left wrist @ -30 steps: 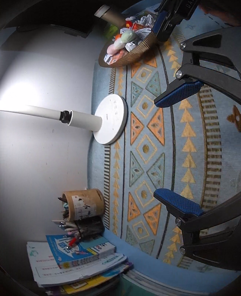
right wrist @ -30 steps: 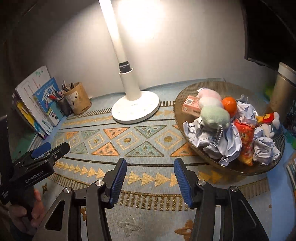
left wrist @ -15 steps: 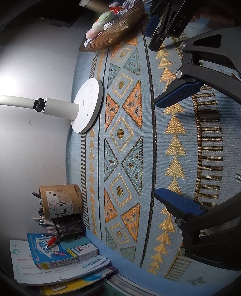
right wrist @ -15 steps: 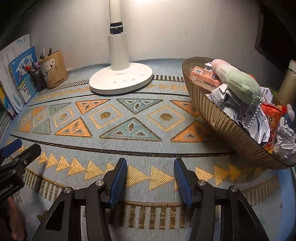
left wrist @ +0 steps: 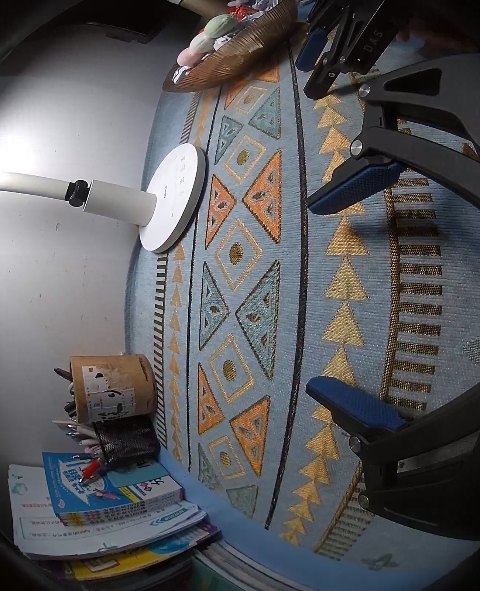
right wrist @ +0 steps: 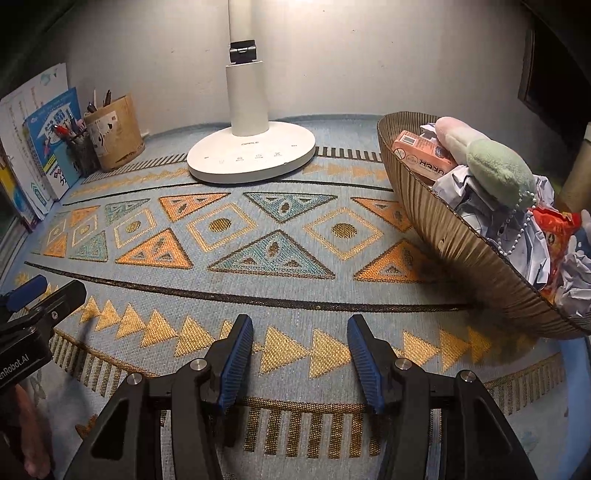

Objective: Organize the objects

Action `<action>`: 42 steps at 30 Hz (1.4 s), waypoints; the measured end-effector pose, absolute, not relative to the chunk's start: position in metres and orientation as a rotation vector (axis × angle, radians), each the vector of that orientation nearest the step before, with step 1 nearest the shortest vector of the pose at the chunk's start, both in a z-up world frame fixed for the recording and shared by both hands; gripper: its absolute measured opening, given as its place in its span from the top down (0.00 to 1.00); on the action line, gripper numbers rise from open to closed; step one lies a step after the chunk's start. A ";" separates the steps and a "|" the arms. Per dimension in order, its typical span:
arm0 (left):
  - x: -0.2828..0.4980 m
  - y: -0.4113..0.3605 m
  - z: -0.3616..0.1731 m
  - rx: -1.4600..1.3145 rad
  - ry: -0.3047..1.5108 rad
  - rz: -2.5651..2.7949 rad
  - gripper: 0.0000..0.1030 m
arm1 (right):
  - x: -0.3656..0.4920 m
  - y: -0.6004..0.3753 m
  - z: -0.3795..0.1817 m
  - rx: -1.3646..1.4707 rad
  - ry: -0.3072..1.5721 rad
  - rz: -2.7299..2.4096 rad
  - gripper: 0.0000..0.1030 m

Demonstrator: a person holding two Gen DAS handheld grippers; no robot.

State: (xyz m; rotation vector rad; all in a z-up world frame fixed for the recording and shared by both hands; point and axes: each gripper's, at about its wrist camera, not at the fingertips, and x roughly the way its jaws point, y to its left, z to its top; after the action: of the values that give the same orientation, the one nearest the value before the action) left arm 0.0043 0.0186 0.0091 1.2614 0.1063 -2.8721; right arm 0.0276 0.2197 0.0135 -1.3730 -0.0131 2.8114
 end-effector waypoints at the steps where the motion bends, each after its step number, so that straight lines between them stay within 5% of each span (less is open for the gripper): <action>1: 0.004 0.017 0.009 1.264 0.121 -2.871 0.14 | 0.028 0.220 0.014 -1.373 -0.014 2.812 0.49; 7: 0.003 0.014 0.007 1.279 0.161 -2.863 0.14 | 0.029 0.221 0.013 -1.377 0.002 2.808 0.41; 28: 0.000 0.015 0.004 1.329 0.153 -2.857 0.13 | 0.029 0.220 0.012 -1.374 -0.001 2.802 0.39; 34: -0.001 0.016 0.003 1.341 0.141 -2.855 0.12 | 0.029 0.223 0.011 -1.385 0.018 2.787 0.26; 40: -0.003 0.021 0.000 1.375 0.100 -2.848 0.12 | 0.028 0.221 0.011 -1.390 0.005 2.784 0.24; 42: -0.007 0.026 -0.004 1.428 0.046 -2.821 0.02 | 0.028 0.222 0.011 -1.391 0.005 2.778 0.22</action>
State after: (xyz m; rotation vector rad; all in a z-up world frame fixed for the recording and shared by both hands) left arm -0.0070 0.0256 -0.0038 1.4282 0.0463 -2.8208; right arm 0.0278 0.2216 0.0106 -1.3912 0.0047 2.7776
